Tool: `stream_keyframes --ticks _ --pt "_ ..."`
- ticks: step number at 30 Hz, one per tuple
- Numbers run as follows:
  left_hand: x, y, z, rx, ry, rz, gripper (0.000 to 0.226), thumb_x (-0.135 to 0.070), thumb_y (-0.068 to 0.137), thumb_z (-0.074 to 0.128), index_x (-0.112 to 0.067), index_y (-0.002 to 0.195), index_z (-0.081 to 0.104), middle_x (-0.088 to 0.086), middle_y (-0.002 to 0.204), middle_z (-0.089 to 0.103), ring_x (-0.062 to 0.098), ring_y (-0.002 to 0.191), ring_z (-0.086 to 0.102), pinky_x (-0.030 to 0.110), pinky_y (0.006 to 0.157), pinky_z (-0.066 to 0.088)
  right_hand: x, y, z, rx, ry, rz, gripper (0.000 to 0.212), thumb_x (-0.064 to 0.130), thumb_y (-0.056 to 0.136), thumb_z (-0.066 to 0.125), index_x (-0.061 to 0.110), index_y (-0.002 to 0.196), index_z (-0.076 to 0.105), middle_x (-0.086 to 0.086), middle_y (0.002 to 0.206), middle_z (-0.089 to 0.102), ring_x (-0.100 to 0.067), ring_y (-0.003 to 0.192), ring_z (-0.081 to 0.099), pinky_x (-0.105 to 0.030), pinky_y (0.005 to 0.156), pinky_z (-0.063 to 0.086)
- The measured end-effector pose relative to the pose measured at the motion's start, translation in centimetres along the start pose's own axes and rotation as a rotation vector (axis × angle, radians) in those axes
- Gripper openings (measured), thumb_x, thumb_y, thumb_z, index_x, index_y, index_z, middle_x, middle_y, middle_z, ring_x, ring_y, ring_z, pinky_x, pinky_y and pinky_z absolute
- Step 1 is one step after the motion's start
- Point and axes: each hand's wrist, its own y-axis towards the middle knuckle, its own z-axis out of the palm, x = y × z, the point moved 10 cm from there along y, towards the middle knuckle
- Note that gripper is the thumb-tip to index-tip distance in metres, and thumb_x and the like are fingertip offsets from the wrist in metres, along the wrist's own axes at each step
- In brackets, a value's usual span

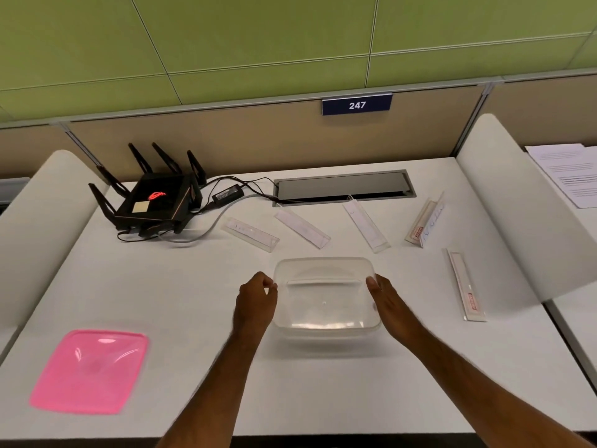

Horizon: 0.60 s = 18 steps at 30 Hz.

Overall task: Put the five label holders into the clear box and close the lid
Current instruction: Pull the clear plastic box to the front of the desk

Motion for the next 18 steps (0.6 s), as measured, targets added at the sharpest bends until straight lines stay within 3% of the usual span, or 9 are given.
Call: stream_keyframes --ticks 6,18 --pt "1.0 -1.1 1.9 0.048 0.019 -0.032 0.006 -0.023 0.093 0.062 -0.022 0.087 0.059 -0.009 0.092 0.068 0.023 0.069 0.071 0.04 0.067 0.061 -2.0 -0.7 -0.5 -0.009 0.018 0.028 0.074 0.069 0.093 0.033 0.019 0.148 0.041 -0.006 0.149 0.048 -0.025 0.138 0.046 -0.052 0.117 0.035" --pt "4.2 0.0 2.1 0.094 -0.079 -0.086 0.01 -0.019 0.089 0.065 -0.024 0.083 0.06 -0.01 0.086 0.065 0.019 0.062 0.07 0.046 0.053 0.061 -2.0 0.9 1.3 0.009 0.024 -0.003 0.06 0.064 0.094 0.037 0.021 0.134 0.05 0.001 0.127 0.061 -0.019 0.121 0.058 -0.047 0.109 0.044"
